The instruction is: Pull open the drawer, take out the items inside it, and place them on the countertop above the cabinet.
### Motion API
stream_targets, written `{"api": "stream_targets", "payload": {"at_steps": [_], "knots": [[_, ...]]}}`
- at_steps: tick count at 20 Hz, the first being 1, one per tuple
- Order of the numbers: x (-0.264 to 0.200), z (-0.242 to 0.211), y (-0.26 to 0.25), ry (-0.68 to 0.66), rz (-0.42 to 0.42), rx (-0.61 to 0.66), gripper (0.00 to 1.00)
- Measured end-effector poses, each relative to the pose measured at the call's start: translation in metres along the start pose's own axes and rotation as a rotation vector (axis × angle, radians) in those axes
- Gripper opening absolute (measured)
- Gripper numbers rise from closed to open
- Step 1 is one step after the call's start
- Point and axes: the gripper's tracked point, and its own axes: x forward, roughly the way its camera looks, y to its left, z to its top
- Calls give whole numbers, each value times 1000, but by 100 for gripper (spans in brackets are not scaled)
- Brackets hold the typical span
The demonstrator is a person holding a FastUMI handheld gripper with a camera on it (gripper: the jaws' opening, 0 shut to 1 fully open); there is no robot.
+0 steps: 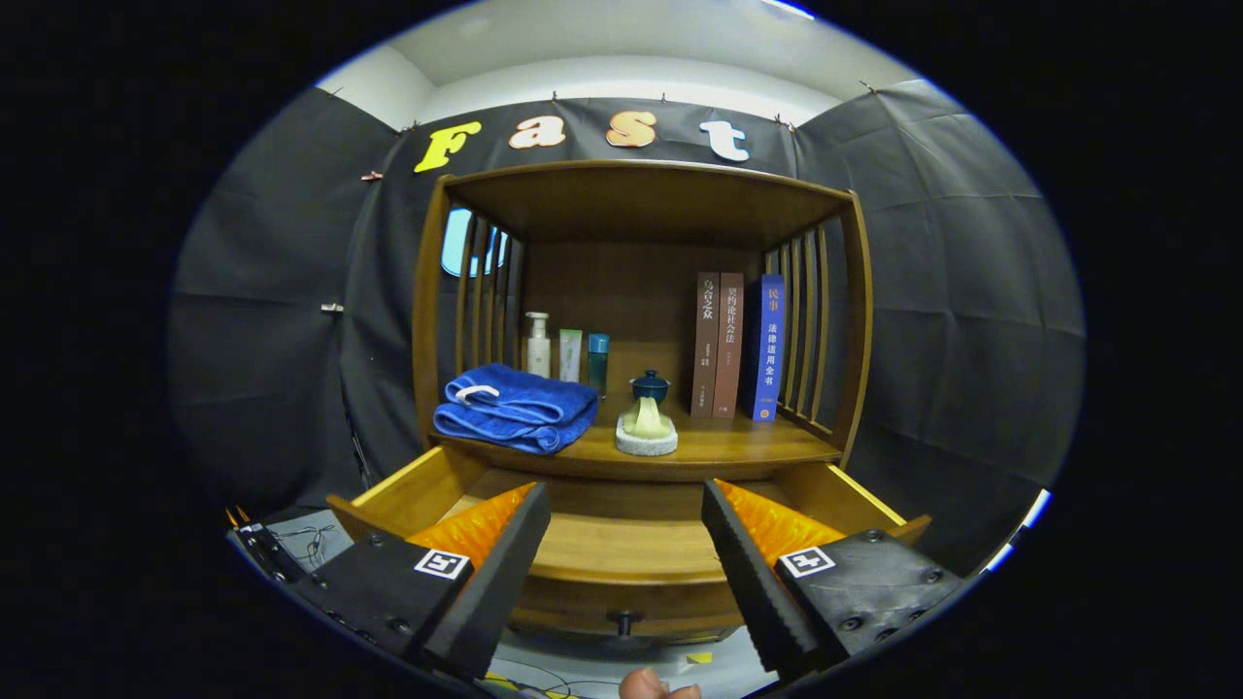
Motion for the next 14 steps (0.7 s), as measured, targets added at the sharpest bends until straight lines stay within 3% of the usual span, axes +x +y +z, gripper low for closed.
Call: {"api": "stream_targets", "payload": {"at_steps": [5,14], "knots": [[-23,-29,13,-53,10,-15,100],[-17,-88,6,-8,-14,21,100]]}}
